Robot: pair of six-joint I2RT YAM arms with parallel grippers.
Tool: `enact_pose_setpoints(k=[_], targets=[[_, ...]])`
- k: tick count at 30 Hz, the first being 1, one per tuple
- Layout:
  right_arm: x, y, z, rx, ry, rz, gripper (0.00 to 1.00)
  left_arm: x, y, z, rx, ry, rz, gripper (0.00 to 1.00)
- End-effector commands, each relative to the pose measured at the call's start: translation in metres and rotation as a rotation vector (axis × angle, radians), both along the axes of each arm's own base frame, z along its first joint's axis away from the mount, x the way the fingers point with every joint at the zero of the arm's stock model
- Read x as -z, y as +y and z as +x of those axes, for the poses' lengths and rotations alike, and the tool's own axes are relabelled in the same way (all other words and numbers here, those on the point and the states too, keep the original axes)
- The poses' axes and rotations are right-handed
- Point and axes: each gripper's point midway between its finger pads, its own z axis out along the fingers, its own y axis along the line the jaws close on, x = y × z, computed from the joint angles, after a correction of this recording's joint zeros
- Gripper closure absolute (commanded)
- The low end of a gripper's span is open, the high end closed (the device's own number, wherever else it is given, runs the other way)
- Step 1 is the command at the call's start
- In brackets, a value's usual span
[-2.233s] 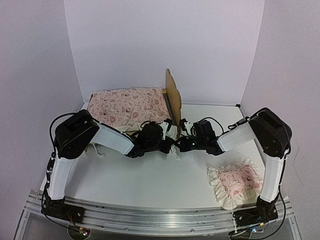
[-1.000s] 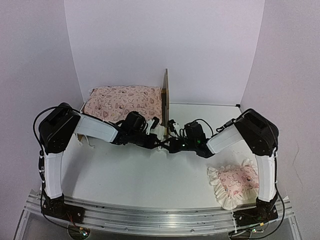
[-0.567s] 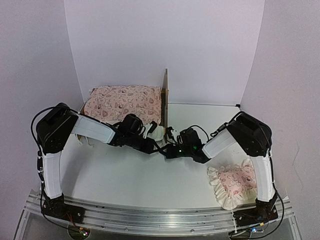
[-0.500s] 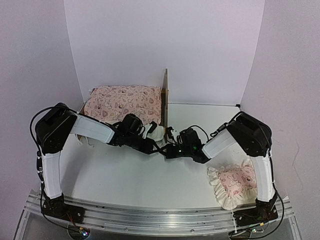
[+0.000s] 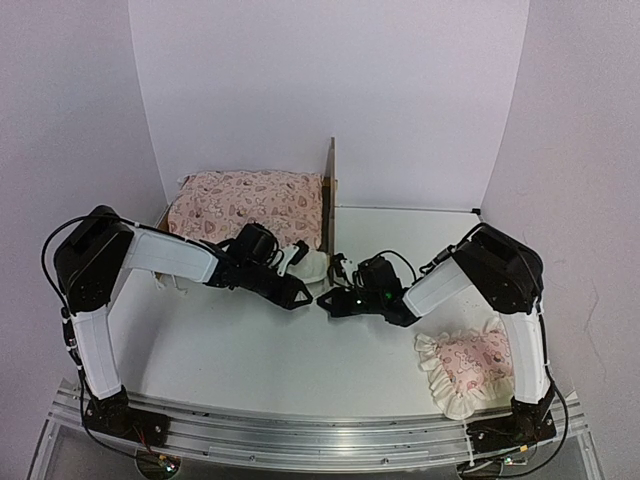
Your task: Set up the pet bed
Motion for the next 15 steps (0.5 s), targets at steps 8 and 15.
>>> enact_pose_setpoints(k=[8,15], targets=[[-0.050,0.009,0.023,0.061,-0.092,0.055,1.00,-0.004,0.004,0.048,-0.145,-0.173,0.024,0.48],[-0.066,0.009,0.029,0.086,-0.123,0.076,1.00,0.009,0.005,0.055,-0.154,-0.194,0.043,0.77]])
